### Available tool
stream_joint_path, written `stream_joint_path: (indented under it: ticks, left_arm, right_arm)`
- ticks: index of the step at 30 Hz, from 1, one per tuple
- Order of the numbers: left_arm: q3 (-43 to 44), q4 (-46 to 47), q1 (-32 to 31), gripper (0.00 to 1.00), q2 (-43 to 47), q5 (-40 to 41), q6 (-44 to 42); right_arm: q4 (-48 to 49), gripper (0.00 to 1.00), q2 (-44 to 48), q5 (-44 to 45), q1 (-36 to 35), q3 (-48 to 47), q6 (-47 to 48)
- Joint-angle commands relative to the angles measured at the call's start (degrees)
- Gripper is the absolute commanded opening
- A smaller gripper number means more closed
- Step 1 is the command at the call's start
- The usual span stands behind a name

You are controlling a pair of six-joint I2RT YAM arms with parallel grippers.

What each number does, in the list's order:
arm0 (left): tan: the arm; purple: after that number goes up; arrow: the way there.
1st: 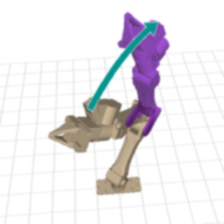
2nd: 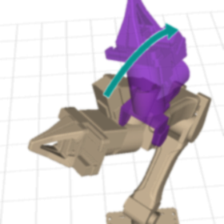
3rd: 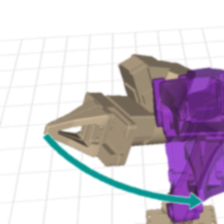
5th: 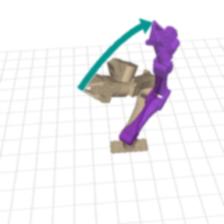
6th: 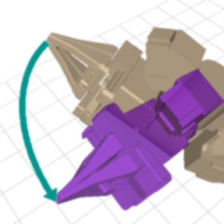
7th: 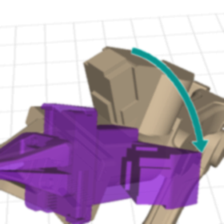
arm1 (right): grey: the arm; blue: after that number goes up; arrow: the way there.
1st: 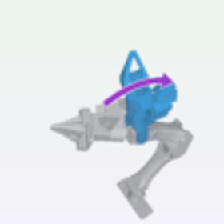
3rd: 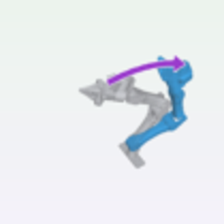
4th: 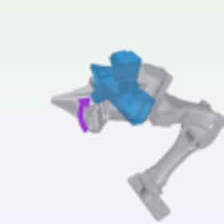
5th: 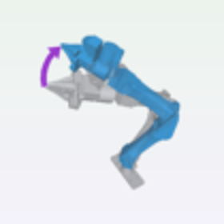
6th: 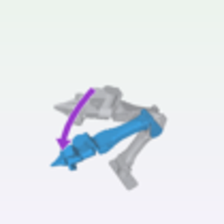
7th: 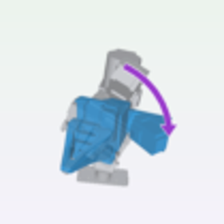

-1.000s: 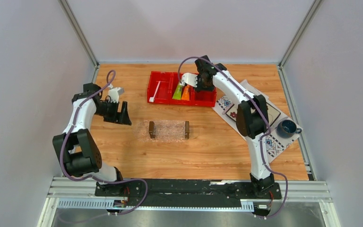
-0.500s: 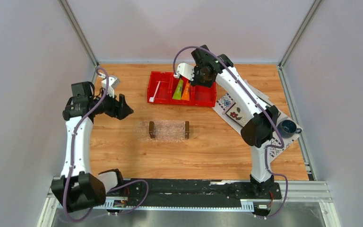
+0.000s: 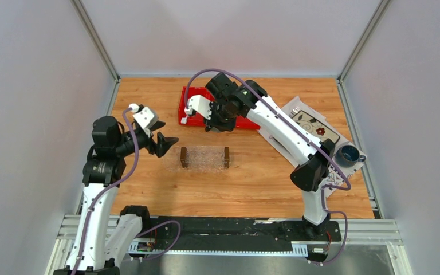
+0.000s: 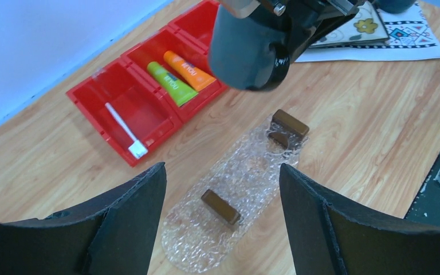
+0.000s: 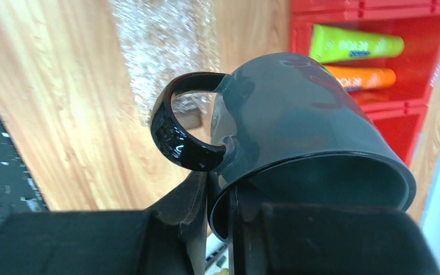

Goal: Prepare toiletry sets of a toothbrush and toothpaste on the tray

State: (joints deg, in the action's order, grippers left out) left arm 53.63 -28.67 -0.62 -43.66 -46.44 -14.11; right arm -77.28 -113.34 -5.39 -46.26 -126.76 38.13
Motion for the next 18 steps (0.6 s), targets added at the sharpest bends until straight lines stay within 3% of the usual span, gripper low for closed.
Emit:
stream_joint_path:
  ticks: [1,7,18]
  left_arm:
    - [-2.6,6.1,-4.3,0.79,2.3,-0.6,1.4]
    - [-5.5,8.2,-9.5,0.79,4.8,4.2,-0.9]
    - [-9.9,18.4,-13.3,0.8,2.7,9.1,2.2]
  right_arm:
    - [2.7,0.12,3.7,-3.5,-1.8,-2.8,-6.1]
    - [3.0,0.11,0.9,-3.6,-2.9,-5.6,-10.9]
    - [4.3,0.11,-1.4,-6.3,-3.9,-8.2,-15.7]
